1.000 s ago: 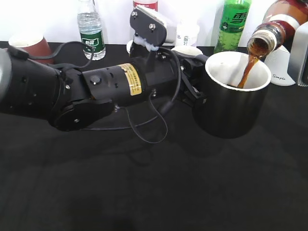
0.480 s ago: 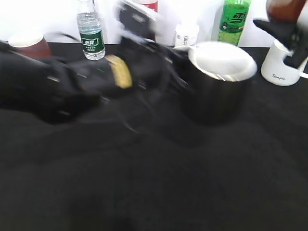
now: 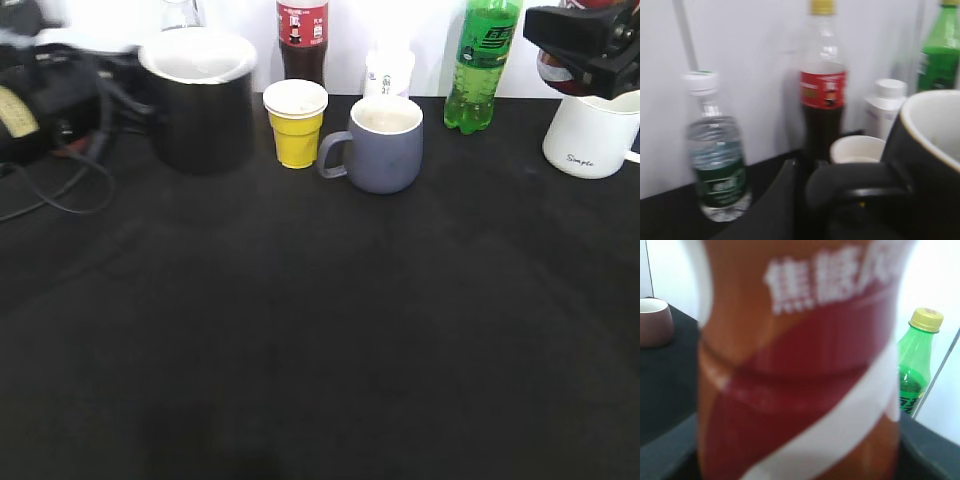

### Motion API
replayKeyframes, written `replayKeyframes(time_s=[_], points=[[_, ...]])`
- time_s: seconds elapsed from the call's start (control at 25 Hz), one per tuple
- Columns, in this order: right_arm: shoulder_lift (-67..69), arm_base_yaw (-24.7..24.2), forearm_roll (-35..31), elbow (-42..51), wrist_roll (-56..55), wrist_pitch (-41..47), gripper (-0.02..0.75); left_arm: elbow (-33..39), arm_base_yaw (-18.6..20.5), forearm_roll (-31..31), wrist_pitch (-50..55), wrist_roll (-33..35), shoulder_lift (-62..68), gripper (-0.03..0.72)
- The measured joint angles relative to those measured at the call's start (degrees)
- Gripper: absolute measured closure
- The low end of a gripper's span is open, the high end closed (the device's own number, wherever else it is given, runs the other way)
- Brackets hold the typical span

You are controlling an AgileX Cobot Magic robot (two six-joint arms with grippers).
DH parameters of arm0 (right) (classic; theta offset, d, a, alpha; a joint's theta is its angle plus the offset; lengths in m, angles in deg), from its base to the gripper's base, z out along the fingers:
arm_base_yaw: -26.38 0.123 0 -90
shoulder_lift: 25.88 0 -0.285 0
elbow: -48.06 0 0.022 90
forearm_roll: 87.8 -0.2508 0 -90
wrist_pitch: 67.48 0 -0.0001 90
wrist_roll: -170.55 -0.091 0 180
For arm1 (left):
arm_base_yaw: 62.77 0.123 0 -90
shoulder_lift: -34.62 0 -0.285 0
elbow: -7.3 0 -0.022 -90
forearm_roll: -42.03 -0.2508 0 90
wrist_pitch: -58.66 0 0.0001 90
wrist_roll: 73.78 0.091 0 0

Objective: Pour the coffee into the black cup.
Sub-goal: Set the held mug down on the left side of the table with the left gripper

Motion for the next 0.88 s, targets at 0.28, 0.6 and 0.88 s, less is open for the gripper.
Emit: replayKeyframes(time_s=[0.28,0.6,0.88], points=[[0.00,0.00,-0.05,0.00,0.00,-0.06,0.206,0.24,1.31,16.70,-16.29,5.28,15.60,0.634],[0.00,0.00,-0.05,0.00,-0.01,-0.14,0.206,-7.80,3.48,18.62,-18.07,6.20,28.33,0.634],[0.00,0.00,-0.05,0.00,-0.01,-0.14,0.206,-5.23,3.48,17.01,-20.43,5.37,27.66,0.452]])
